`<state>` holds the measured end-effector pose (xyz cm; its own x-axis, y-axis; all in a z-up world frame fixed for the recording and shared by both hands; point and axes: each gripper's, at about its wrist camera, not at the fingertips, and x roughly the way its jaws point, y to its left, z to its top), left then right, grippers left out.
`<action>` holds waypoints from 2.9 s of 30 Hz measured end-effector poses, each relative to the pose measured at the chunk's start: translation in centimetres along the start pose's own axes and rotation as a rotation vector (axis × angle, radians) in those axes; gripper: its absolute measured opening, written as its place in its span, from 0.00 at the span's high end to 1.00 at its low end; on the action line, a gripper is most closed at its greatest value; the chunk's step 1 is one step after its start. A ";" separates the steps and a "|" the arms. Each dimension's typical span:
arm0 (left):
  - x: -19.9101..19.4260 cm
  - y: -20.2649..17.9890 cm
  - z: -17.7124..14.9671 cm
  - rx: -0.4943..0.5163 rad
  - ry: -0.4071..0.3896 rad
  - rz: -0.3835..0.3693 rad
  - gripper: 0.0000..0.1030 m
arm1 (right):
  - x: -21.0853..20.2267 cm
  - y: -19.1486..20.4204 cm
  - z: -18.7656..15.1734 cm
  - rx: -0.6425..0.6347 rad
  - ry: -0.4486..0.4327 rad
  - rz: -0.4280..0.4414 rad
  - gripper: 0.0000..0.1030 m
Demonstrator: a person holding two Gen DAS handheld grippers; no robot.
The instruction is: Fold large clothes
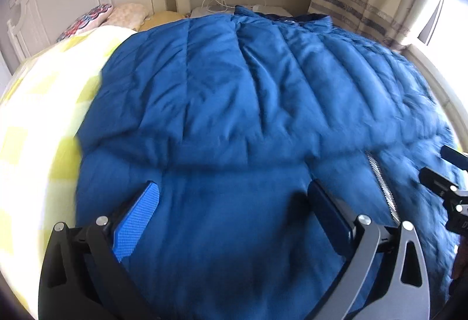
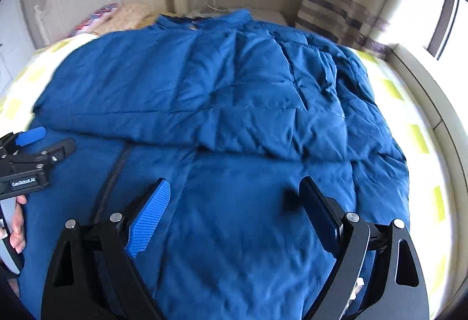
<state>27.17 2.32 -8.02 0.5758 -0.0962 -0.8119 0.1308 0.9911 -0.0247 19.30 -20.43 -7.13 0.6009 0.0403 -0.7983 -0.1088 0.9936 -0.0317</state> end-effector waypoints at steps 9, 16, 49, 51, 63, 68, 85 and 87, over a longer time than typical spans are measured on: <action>-3.2 -1.7 -6.6 0.145 -0.021 0.086 0.02 | -1.5 -0.3 -5.1 -0.050 0.019 0.058 0.16; -3.4 -1.3 -7.3 0.138 -0.024 0.080 0.02 | -3.1 -1.8 -7.6 -0.054 -0.008 0.080 0.16; -12.5 -0.9 -17.5 0.222 -0.103 -0.045 0.02 | -12.0 -0.3 -17.8 -0.238 -0.071 0.108 0.17; -14.1 0.9 -18.1 0.204 -0.136 -0.021 0.02 | -13.9 -2.7 -18.9 -0.200 -0.095 0.064 0.17; -15.4 8.9 -24.1 -0.004 -0.102 -0.055 0.02 | -15.4 -9.5 -26.5 0.002 -0.113 0.050 0.25; -16.7 8.1 -26.3 0.035 -0.108 -0.122 0.02 | -14.7 -11.6 -28.2 0.141 -0.085 0.181 0.27; -17.2 8.8 -25.9 -0.037 -0.131 -0.206 0.51 | -16.9 -10.1 -27.0 0.114 -0.201 0.300 0.72; -17.2 8.9 -25.9 -0.046 -0.137 -0.211 0.27 | -16.6 -10.7 -26.9 0.156 -0.218 0.331 0.70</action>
<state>-2.48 15.19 -9.44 0.6440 -0.3095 -0.6996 0.2247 0.9507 -0.2138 -10.80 -34.54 -9.69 0.7087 0.3649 -0.6039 -0.2132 0.9266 0.3097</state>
